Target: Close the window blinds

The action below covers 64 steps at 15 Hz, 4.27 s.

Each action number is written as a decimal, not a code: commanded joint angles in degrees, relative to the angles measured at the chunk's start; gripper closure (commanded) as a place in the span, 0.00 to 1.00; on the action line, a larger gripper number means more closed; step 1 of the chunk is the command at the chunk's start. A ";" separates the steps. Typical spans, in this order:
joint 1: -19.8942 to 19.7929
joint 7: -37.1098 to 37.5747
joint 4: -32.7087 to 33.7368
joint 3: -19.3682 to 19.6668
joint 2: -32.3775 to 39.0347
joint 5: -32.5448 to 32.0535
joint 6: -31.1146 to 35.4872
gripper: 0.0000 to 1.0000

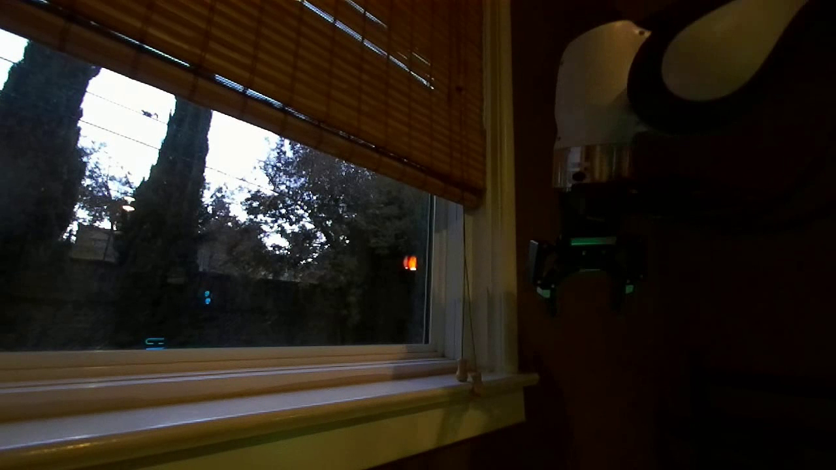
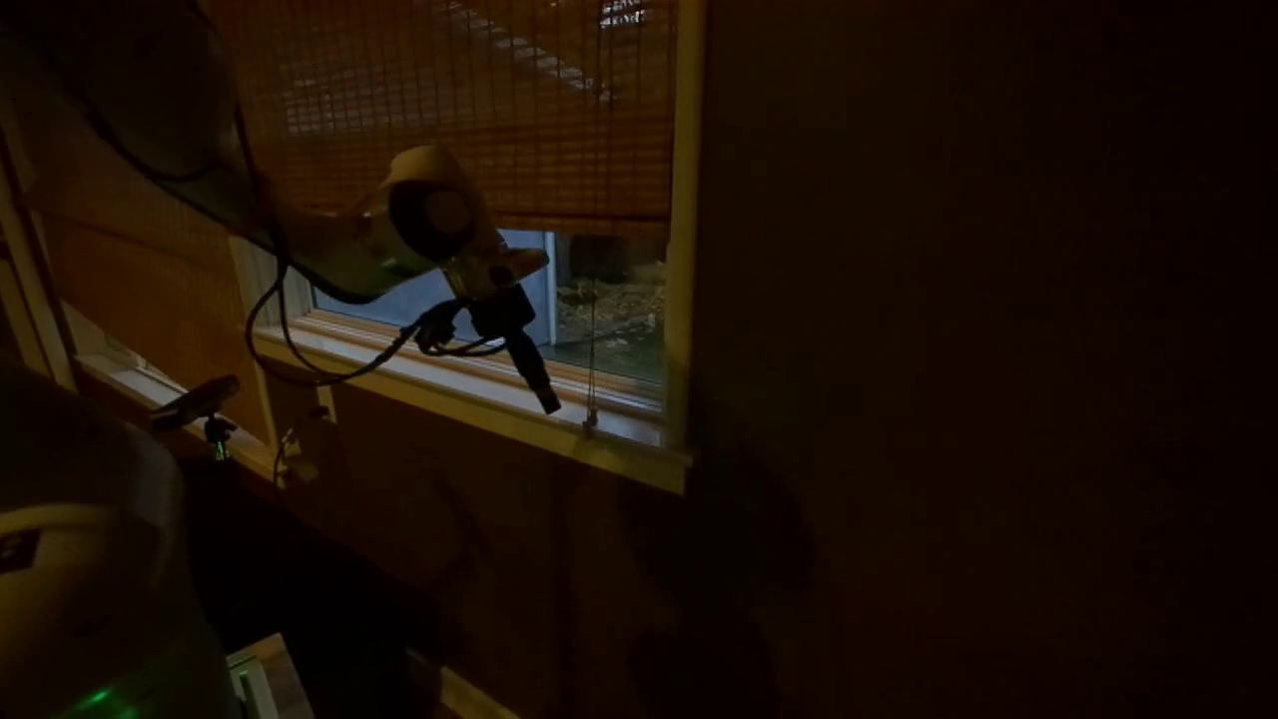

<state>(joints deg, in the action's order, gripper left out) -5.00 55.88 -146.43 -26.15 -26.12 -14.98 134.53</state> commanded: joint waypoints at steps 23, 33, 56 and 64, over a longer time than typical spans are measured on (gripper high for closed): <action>-8.67 23.71 7.34 -6.59 15.99 -27.18 20.82 0.00; -10.55 32.63 14.17 -9.29 24.29 -43.55 20.79 0.41; -3.50 29.08 28.94 -16.08 38.05 -41.56 32.00 0.97; 1.68 16.93 40.50 -22.60 54.45 -38.37 30.77 0.97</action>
<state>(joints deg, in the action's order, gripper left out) -5.52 78.23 -112.58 -47.17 20.00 -54.53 166.62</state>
